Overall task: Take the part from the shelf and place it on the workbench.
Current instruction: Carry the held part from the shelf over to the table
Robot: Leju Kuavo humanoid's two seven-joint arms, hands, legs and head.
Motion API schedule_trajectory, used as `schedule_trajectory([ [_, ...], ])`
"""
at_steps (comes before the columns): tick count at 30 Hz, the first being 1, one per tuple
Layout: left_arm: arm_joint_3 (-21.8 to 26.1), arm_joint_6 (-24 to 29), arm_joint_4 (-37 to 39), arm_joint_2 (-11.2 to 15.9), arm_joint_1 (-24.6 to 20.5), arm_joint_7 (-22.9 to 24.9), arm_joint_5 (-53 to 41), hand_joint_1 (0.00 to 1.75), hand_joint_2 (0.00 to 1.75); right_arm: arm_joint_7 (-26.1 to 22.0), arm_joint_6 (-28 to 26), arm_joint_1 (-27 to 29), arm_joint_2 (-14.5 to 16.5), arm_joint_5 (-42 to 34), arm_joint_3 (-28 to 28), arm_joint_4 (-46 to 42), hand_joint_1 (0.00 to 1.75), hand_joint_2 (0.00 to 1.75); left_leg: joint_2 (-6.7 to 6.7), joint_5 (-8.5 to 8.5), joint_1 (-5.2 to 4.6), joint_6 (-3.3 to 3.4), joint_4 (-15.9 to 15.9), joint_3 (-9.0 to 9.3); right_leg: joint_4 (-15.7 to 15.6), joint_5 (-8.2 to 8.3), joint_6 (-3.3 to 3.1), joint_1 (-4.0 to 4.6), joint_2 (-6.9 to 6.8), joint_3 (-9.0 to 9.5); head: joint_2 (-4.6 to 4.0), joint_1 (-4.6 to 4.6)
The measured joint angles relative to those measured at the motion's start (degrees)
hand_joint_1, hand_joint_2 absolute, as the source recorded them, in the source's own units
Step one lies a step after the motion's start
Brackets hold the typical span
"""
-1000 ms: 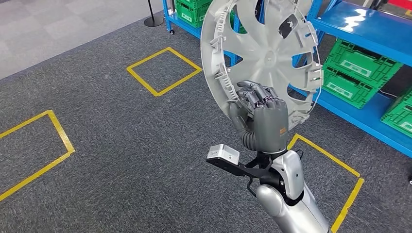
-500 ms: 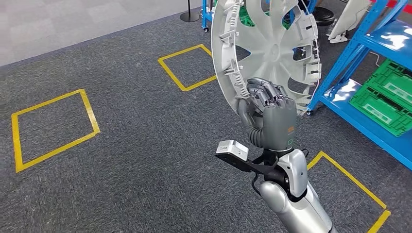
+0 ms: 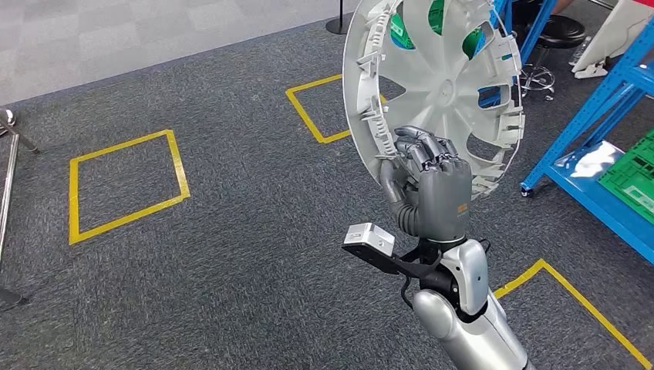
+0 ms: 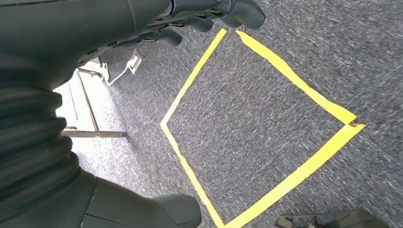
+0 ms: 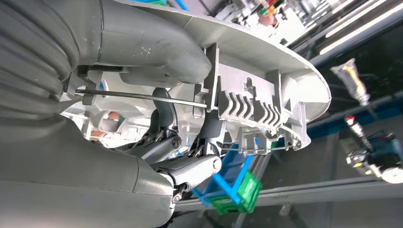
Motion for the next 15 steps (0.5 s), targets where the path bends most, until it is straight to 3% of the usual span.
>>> schedule_trajectory([
  [2, -0.2, 0.0, 0.0, 0.0, -0.4, 0.0, 0.0, 0.00, 1.75, 0.0, 0.0, 0.1, 0.0, 0.1, 0.0, -0.2, 1.75, 1.75, 1.78, 2.20, -0.21, 0.46, -6.7, 3.60, 0.3, -0.39, 0.63, 0.24, -0.93, 0.13, 0.00, 0.05],
  [3, -0.3, 0.0, 0.0, 0.1, -0.6, 0.0, 0.1, 0.00, 1.75, 0.0, 0.1, 0.1, 0.0, 0.1, 0.0, -0.3, 1.75, 1.75, 2.23, 2.47, -0.36, 0.83, -8.2, 4.34, 0.4, -0.52, 0.96, 0.38, -1.32, 0.18, 0.00, 0.12],
  [5, -0.3, 0.0, 0.0, 0.1, -0.6, 0.0, 0.6, 0.00, 1.75, -0.1, 0.5, -0.2, 0.1, -0.1, 0.0, -0.3, 1.75, 1.75, 1.36, 2.46, -0.59, 1.73, -8.5, 4.23, 0.3, -0.64, 1.61, 0.39, -2.04, 0.35, 0.00, 0.25],
  [7, -0.3, 0.1, 0.0, 0.2, -0.4, -0.2, 1.2, 0.00, 1.75, -0.3, 1.0, -0.7, 0.3, -0.2, 0.0, -0.3, 1.75, 1.75, 0.37, 2.67, -0.54, 2.50, -8.7, 4.29, 1.3, -1.57, 2.30, 0.06, -1.02, 0.16, 0.00, 0.31],
  [8, -0.3, 0.2, 0.0, 0.2, -0.3, -0.3, 1.6, 0.00, 1.75, -0.4, 1.5, -1.0, 0.4, -0.3, 0.0, -0.2, 1.75, 1.75, -0.14, 2.81, -0.44, 2.87, -8.8, 4.34, 3.2, -2.84, 2.56, -0.08, 0.19, -0.64, 0.00, 0.39],
  [10, -0.2, 0.4, 0.0, 0.3, -0.1, -0.5, 2.3, 0.00, 1.75, -0.9, 2.7, -1.8, 0.6, -0.5, 0.1, -0.1, 1.75, 1.75, -1.25, 2.94, -0.41, 3.33, -8.9, 4.26, 10.3, -6.45, 2.72, -0.20, 2.55, -3.99, 0.00, 0.57],
  [12, -0.2, 0.7, 0.0, 0.4, 0.2, -0.7, 2.9, 0.00, 1.75, -1.1, 3.6, -2.8, 0.9, -0.8, 0.3, 0.3, 1.75, 1.75, -2.58, 2.95, -0.49, 3.44, -8.8, 4.18, 16.3, -8.22, 2.68, -0.16, 3.16, -7.12, 0.00, 0.63],
  [13, -0.2, 0.8, 0.0, 0.4, 0.5, -0.8, 3.1, 0.00, 1.75, -1.1, 3.9, -3.2, 1.1, -1.0, 0.4, 0.5, 1.75, 1.75, -3.30, 2.95, -0.51, 3.43, -8.7, 4.18, 16.5, -7.49, 2.58, -0.15, 3.25, -7.42, 0.00, 0.64],
  [15, -0.1, 1.1, 0.0, 0.3, 0.9, -1.0, 3.5, 0.00, 1.75, -1.2, 4.2, -4.1, 1.6, -1.2, 0.6, 0.9, 1.75, 1.75, -4.79, 2.91, -0.47, 3.32, -8.5, 4.22, 10.6, -3.49, 2.27, -0.23, 3.89, -4.88, 0.00, 0.66],
])
